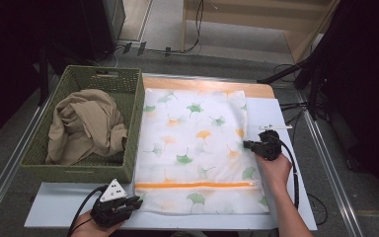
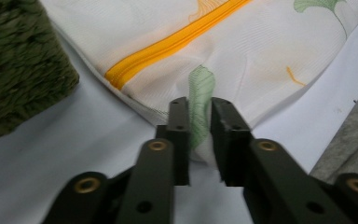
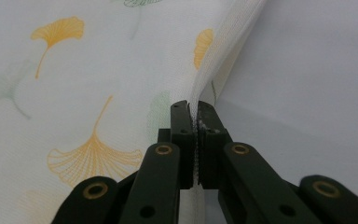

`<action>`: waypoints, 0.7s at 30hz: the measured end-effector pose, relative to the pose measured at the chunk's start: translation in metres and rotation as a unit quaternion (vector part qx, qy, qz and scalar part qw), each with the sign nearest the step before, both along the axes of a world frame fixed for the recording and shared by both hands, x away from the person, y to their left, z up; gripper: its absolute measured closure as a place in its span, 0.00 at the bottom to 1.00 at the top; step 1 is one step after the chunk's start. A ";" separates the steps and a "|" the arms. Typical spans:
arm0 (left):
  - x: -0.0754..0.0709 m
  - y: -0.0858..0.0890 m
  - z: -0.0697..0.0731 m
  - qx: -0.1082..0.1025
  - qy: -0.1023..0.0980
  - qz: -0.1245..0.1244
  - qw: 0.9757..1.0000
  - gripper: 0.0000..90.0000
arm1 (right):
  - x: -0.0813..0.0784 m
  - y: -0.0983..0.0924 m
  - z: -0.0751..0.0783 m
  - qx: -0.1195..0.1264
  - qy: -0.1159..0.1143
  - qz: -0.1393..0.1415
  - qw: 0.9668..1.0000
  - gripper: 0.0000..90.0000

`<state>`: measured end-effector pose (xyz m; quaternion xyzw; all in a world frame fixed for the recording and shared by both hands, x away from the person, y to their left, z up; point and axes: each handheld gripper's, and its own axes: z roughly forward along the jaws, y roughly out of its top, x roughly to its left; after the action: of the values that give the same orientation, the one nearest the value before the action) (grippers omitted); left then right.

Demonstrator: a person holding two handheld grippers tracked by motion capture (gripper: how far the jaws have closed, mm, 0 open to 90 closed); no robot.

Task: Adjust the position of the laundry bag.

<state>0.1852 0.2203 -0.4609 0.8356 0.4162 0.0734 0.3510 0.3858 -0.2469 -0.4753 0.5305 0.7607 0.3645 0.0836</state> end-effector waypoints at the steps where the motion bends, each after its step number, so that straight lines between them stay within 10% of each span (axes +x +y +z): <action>1: 0.000 -0.001 0.000 0.001 -0.001 -0.001 1.000 0.92 | 0.000 -0.001 0.001 0.004 0.001 -0.002 1.000 0.98; 21: 0.010 -0.023 0.003 -0.035 0.013 -0.062 0.997 0.97 | -0.012 -0.035 0.007 0.012 0.004 -0.050 0.999 0.97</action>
<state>0.1955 0.1977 -0.4580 0.8478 0.3704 0.0263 0.3786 0.3735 -0.2818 -0.4686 0.5700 0.7293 0.3672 0.0918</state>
